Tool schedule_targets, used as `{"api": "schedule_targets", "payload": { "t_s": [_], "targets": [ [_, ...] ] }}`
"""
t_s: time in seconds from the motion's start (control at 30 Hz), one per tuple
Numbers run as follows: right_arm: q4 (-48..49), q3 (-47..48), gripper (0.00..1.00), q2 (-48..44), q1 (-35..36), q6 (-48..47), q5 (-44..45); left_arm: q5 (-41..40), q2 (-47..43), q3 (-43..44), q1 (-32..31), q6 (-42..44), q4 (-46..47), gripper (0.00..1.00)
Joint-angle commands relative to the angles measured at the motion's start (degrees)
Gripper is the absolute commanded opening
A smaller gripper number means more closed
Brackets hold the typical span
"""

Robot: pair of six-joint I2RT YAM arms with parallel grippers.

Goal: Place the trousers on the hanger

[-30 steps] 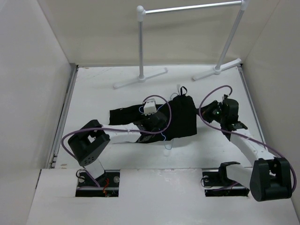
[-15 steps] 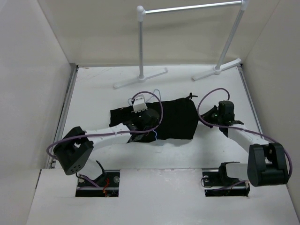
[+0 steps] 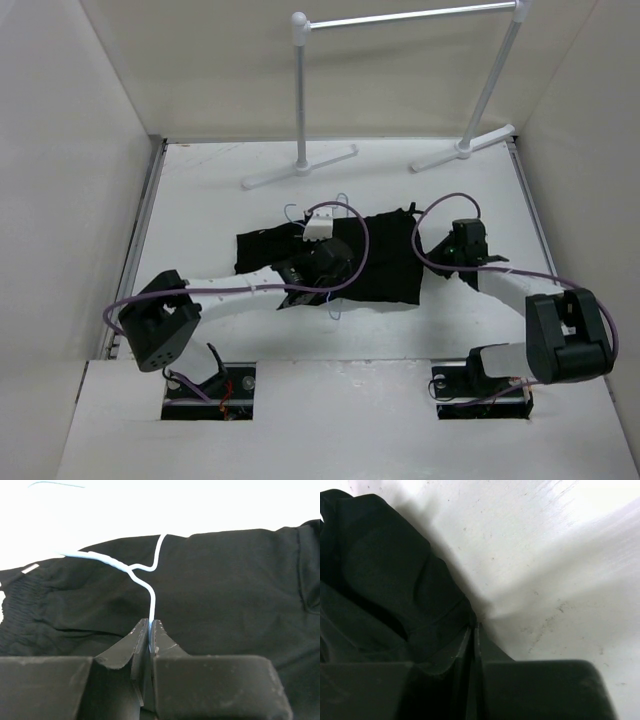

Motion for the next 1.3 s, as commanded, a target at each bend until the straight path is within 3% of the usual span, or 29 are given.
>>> {"api": "schedule_targets", "payload": {
  "t_s": [0.0,0.13,0.27,0.33,0.47,0.53,0.63,0.73,0.8,1.0,1.27],
  "targets": [
    [-1.62,0.99,0.19,-3.55,0.71,-1.00,3.83,-2.88,-2.50,0.20,-0.95,3.73,0.54,0.01],
    [-5.56,1.60,0.54,-10.91,2.72,-2.75,4.01,-3.32,-4.52,1.69,-4.02,3.82,0.54,0.01],
    [-12.51,3.62,0.67,-21.46,4.66,-5.30,4.27,-4.55,-6.28,4.85,-6.75,4.08,0.01,0.02],
    [-14.19,4.24,0.64,-27.26,6.41,-6.45,2.79,-4.12,-7.51,6.08,-7.37,4.78,0.01,0.02],
    [-10.16,3.45,0.31,-33.79,12.82,-4.79,-5.02,-2.45,-10.67,6.88,-7.90,5.13,0.01,0.02],
    [-6.48,3.88,0.25,-32.48,14.67,-2.33,-9.07,-1.04,-12.25,6.62,-7.98,4.78,0.10,0.02],
    [3.35,5.29,0.34,-27.92,18.45,1.88,-12.59,1.68,-14.63,6.53,-8.33,4.26,0.28,0.02],
    [10.48,8.71,0.56,-22.82,21.44,4.79,-13.92,3.53,-16.83,6.79,-8.95,4.26,0.01,0.02],
    [14.88,10.82,0.63,-18.70,24.16,6.64,-14.10,4.32,-18.58,5.74,-9.48,3.99,0.27,0.03],
    [24.56,13.47,0.66,-9.72,28.04,11.30,-14.18,4.06,-21.31,2.23,-10.71,1.27,0.36,0.04],
    [28.09,16.01,0.65,-0.58,30.68,16.39,-15.42,2.83,-20.79,0.11,-11.06,-0.23,0.98,0.03]
  ]
}}
